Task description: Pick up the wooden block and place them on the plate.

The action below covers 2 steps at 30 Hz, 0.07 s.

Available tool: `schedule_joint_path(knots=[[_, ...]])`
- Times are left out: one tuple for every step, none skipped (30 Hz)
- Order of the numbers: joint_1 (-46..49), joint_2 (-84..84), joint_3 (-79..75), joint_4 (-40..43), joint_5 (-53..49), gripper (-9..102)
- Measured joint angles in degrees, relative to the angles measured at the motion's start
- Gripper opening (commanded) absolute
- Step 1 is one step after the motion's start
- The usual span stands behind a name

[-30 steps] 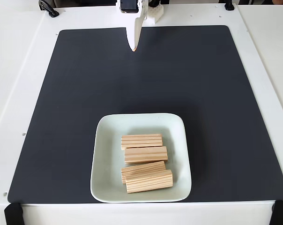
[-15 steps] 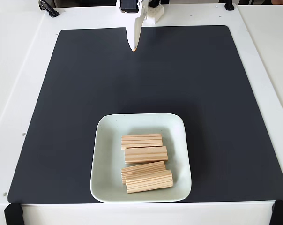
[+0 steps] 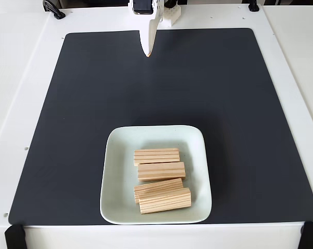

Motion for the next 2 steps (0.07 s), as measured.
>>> schedule_joint_path(knots=[[0.00, 0.00, 0.00, 0.00, 0.00, -1], [0.00, 0.00, 0.00, 0.00, 0.00, -1]])
